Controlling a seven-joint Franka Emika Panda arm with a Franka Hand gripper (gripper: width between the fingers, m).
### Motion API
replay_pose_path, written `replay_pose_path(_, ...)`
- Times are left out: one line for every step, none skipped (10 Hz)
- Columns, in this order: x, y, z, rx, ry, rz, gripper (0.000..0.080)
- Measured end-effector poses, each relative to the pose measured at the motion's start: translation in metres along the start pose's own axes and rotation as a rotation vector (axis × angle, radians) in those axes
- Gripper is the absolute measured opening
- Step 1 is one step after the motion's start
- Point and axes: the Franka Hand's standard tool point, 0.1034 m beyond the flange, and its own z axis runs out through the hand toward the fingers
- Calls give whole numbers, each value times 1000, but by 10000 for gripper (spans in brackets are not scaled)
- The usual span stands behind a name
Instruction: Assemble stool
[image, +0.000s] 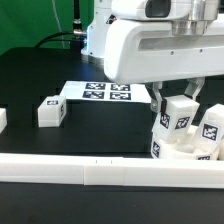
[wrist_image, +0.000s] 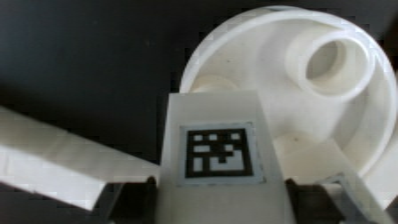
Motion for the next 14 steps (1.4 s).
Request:
replay_pose_path(0, 1, 1, -1, 9, 113, 338)
replay_pose_path(-1, 1, 1, -7, 26, 217, 338)
replay_pose_path(-2, 1, 1, -6, 41, 341, 338)
replay_pose_path(-2, 0, 1, -3, 53, 458, 338)
replay_pose_path(-2, 0, 2, -1, 59, 575, 338)
replay_pose_path(-2, 0, 2, 1, 63, 658, 338)
replay_pose_path(-2, 0, 2, 7, 63, 787, 338)
replay_pose_path(-2, -1, 2, 21, 63, 920, 338)
replay_pose_path(-1, -2, 2, 34, 62, 1015, 338)
replay_pose_path(-1, -2, 2, 38, 61, 1074, 338)
replay_pose_path(-1, -2, 2, 40, 61, 1111, 338)
replay_pose_path(-1, -2, 2, 50, 58, 1193, 338)
replay_pose_path(-1, -2, 2, 54, 57, 1246, 338)
replay_pose_path(-1, -2, 2, 59, 55, 1290, 338)
